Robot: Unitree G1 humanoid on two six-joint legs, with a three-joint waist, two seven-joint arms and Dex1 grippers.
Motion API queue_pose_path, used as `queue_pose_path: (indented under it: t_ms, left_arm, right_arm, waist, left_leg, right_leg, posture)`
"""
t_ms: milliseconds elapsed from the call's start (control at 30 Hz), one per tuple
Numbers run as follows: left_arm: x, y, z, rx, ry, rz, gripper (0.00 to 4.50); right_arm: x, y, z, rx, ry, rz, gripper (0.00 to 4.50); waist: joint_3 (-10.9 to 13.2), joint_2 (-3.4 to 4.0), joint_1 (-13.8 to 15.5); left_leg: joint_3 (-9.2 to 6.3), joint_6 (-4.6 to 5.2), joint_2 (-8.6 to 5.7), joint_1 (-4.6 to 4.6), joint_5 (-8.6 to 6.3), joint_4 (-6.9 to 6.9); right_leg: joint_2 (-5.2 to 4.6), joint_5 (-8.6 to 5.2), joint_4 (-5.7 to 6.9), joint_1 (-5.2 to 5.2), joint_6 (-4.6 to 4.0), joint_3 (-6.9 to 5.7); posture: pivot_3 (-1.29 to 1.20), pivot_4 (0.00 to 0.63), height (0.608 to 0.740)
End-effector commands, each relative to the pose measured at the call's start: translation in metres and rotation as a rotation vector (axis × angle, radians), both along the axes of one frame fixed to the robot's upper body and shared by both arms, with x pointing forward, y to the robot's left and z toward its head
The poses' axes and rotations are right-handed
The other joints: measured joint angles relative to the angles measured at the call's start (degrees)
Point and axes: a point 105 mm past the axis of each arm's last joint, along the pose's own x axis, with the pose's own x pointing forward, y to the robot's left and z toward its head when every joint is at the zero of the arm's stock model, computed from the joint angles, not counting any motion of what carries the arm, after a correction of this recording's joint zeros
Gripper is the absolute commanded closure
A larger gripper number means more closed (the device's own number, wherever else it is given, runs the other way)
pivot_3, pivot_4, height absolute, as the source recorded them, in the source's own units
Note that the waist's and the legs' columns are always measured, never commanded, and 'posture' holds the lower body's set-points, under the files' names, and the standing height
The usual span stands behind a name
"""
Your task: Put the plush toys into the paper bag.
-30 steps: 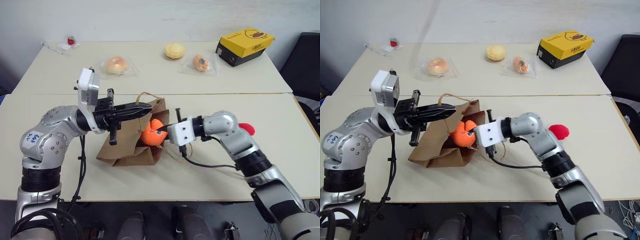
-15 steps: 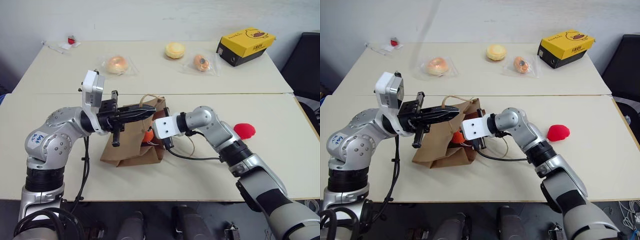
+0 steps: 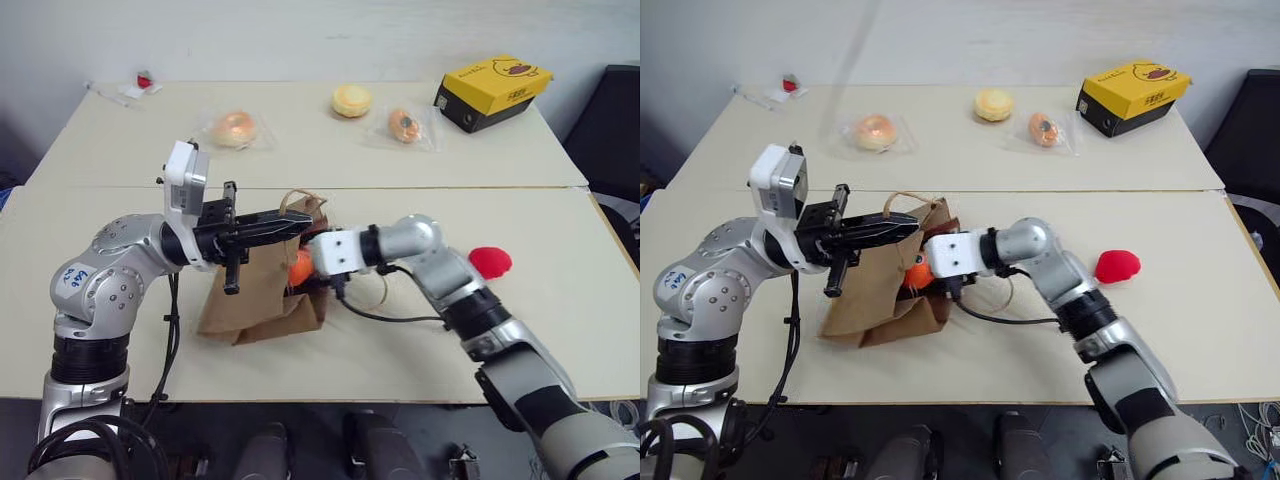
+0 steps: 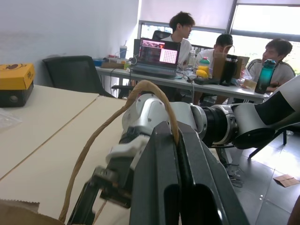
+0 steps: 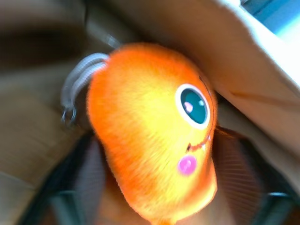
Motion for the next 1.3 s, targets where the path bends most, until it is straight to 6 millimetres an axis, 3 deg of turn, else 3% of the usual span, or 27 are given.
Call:
queue_pose_path:
  t_ms: [33,200,433,467,533,633,733,800,867,1000,1067,1300]
  left_arm:
    - [-0.004,0.000,0.006,-0.006,-0.049,-0.002,4.50]
    - [-0.005,0.000,0.004,-0.010,-0.048,-0.004,4.50]
    - [-0.005,0.000,0.004,-0.023,-0.050,-0.009,4.50]
    - [-0.005,-0.001,0.005,-0.026,-0.050,-0.019,4.50]
    - [-0.004,-0.003,0.006,-0.027,-0.048,-0.037,4.50]
    - [-0.001,-0.007,0.005,-0.020,-0.042,-0.074,4.50]
    - [0.001,-0.010,0.004,-0.012,-0.035,-0.099,4.50]
    - [0.004,-0.011,0.003,-0.004,-0.031,-0.111,4.50]
    - [0.005,-0.011,0.002,0.000,-0.031,-0.117,4.50]
    - [0.007,-0.014,0.004,0.013,-0.022,-0.151,4.50]
    - [0.009,-0.016,0.006,0.008,-0.042,-0.144,4.50]
    - [0.009,-0.019,0.002,0.005,-0.051,-0.135,4.50]
  right_arm:
    - [-0.009,-0.032,0.018,0.093,0.045,0.006,0.02]
    - [-0.021,-0.088,0.031,0.241,0.136,-0.065,0.02]
    - [-0.043,-0.192,0.042,0.428,0.044,-0.455,0.02]
    - [-0.053,-0.223,0.039,0.469,0.003,-0.602,0.02]
    - [-0.075,-0.266,0.034,0.512,-0.058,-0.810,0.02]
    - [-0.117,-0.306,0.008,0.552,-0.070,-1.050,0.02]
    - [-0.155,-0.331,-0.018,0.580,-0.039,-1.230,0.02]
    - [-0.179,-0.341,-0.040,0.570,0.004,-1.331,0.02]
    - [-0.190,-0.343,-0.051,0.565,0.021,-1.379,0.02]
    - [-0.185,-0.330,-0.055,0.604,0.033,-1.368,0.02]
    - [-0.174,-0.321,-0.057,0.555,0.076,-1.330,0.02]
    - [-0.091,-0.283,-0.026,0.460,0.204,-1.072,0.02]
  waist:
    - [0.0,0.00,0.0]
    - [0.0,-0.01,0.0]
    - [0.0,0.00,0.3]
    - [0.0,0.00,0.5]
    - [0.0,0.00,1.9]
    - [0.0,0.00,2.6]
    - [0.0,0.00,2.7]
    - [0.0,0.01,2.4]
    - [0.0,0.02,1.4]
    - [0.0,0.05,-0.1]
    - [0.0,0.10,-0.2]
    - [0.0,0.11,0.0]
  left_leg:
    - [0.00,0.01,0.00,0.00,0.00,0.00]
    - [-0.03,0.01,0.00,0.00,-0.01,-0.04]
    - [-0.01,0.03,0.00,0.02,-0.01,-0.06]
    - [0.00,0.03,0.00,0.04,-0.02,-0.06]
    - [-0.04,0.03,0.00,0.09,-0.02,-0.08]
    - [-0.01,0.06,0.00,0.13,-0.03,-0.08]
    - [0.09,0.07,-0.01,0.42,-0.04,-0.15]
    - [0.25,0.09,-0.01,0.72,-0.05,-0.28]
    - [0.36,0.16,-0.01,0.99,-0.09,-0.42]
    - [0.36,0.26,0.01,1.14,-0.14,-0.56]
    - [0.36,0.17,0.01,1.15,-0.09,-0.58]
    - [0.34,0.03,0.00,1.13,0.00,-0.46]
  right_leg:
    - [0.00,0.00,-0.01,0.01,0.00,-0.01]
    - [0.01,0.00,-0.02,0.02,0.00,-0.03]
    - [0.01,0.00,-0.02,0.06,0.00,-0.01]
    - [0.01,0.00,-0.02,0.08,0.00,0.00]
    - [0.03,0.00,-0.05,0.15,0.00,-0.03]
    - [0.03,0.00,-0.14,0.23,0.01,0.02]
    - [0.08,0.00,-0.31,0.44,0.01,0.14]
    - [0.08,0.00,-0.28,0.60,0.01,0.31]
    - [0.09,0.00,-0.29,0.78,0.00,0.42]
    - [0.10,0.00,-0.26,0.89,0.00,0.45]
    - [0.10,-0.01,-0.25,0.89,-0.01,0.45]
    - [0.10,-0.01,-0.23,0.86,-0.01,0.42]
  posture:
    - [0.00,0.150,0.740]
    - [0.00,0.150,0.740]
    - [0.00,0.150,0.740]
    - [0.00,0.150,0.740]
    - [0.00,0.150,0.740]
    - [0.00,0.150,0.740]
    - [0.00,0.150,0.740]
    - [0.00,0.150,0.740]
    - [0.00,0.150,0.740]
    - [0.00,0.150,0.740]
    - [0.00,0.150,0.740]
    - [0.00,0.150,0.740]
